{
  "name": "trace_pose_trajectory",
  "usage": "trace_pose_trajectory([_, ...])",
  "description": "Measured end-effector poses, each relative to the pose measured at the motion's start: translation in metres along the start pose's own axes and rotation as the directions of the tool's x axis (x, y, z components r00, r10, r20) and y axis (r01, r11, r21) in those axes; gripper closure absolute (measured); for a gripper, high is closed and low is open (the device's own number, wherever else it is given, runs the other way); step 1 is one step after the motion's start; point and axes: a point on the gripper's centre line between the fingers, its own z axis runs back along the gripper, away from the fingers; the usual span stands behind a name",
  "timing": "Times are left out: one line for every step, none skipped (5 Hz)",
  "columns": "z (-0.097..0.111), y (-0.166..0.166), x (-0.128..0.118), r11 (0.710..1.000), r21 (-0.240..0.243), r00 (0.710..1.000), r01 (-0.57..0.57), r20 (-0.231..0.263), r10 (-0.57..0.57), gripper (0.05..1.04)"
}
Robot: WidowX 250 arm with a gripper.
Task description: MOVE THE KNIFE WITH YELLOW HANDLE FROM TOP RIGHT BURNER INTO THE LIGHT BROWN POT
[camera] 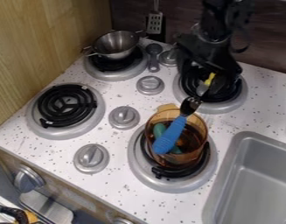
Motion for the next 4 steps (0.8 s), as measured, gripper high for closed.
trace_pose_trajectory([-0.007,-0.003,0.016,1.000,-0.002,0.999,0.015,0.047,-0.015,0.084])
trace_pose_trajectory([-0.014,-0.007,0.026,1.000,-0.014,0.997,0.025,0.078,-0.024,0.084])
trace_pose_trajectory([-0.024,-0.013,0.032,0.998,-0.050,0.996,0.047,0.072,-0.043,0.084])
trace_pose_trajectory([-0.037,-0.009,0.036,0.997,-0.062,0.997,0.041,0.070,-0.036,0.084])
